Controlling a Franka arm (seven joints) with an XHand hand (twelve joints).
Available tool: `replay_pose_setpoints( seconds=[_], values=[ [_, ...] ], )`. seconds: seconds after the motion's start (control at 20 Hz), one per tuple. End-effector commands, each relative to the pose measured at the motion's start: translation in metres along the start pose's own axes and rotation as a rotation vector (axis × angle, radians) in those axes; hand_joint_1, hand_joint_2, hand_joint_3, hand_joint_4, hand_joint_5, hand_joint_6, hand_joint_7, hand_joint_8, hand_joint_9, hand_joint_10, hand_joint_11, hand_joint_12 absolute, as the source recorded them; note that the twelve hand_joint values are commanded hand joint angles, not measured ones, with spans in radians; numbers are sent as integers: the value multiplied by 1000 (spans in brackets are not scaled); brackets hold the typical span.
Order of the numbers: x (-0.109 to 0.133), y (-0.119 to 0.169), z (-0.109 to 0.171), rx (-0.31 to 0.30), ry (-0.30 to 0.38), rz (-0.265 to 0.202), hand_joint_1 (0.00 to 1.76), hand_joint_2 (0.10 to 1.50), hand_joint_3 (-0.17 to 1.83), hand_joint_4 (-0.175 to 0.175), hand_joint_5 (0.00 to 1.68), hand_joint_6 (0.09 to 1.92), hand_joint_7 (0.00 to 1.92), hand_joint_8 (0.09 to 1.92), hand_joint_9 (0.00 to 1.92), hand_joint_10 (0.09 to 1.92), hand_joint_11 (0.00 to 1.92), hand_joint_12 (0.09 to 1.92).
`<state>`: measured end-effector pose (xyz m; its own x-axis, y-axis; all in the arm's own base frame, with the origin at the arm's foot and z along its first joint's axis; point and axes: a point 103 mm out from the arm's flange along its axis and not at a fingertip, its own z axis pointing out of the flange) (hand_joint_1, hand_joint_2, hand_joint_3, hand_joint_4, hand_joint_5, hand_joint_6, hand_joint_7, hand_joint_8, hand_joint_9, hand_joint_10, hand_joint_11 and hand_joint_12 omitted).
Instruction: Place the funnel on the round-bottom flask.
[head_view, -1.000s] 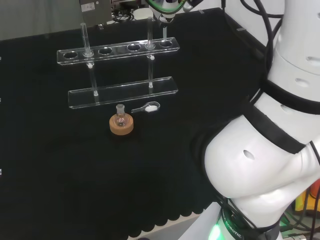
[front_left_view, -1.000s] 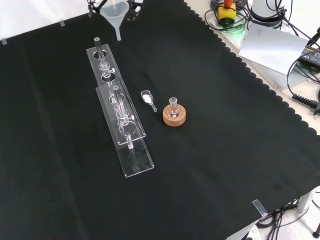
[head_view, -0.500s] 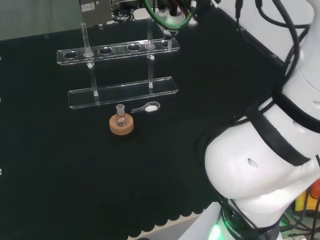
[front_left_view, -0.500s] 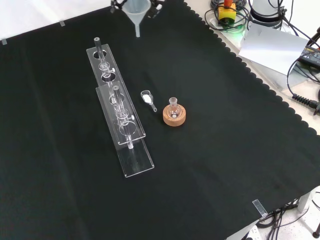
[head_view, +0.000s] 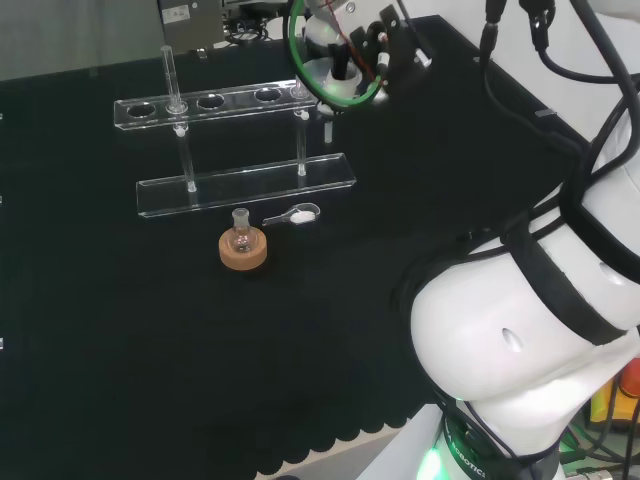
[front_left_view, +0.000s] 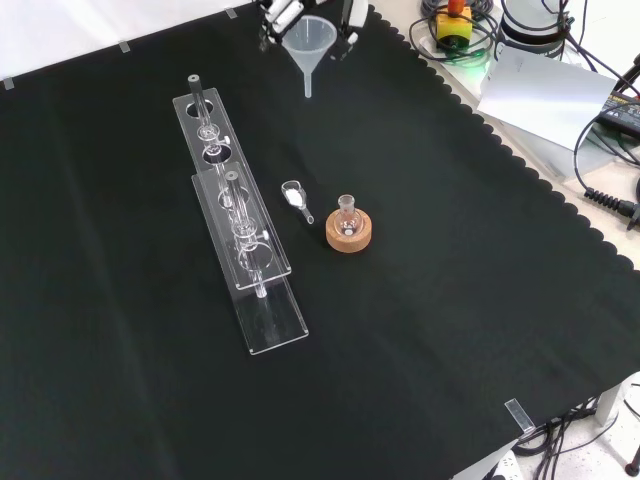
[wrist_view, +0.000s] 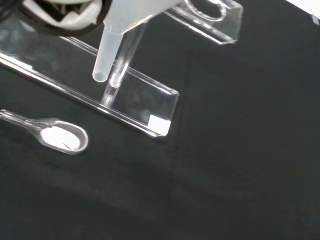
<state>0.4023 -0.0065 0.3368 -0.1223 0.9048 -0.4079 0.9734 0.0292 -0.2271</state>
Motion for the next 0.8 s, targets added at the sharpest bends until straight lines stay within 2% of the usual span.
replay_pose_setpoints(
  seconds=[0.05, 0.45, 0.8],
  values=[
    [36, 10, 17, -7, -20, -55, 1002, 714, 636, -39, 680, 826, 646, 769, 1100, 606, 672, 1160],
    [74, 24, 26, 5, -51, -115, 1006, 710, 650, -44, 684, 829, 647, 772, 1099, 607, 681, 1150],
    [91, 31, 26, -14, -50, -134, 1007, 708, 659, -48, 682, 829, 646, 774, 1097, 609, 686, 1146]
  ],
)
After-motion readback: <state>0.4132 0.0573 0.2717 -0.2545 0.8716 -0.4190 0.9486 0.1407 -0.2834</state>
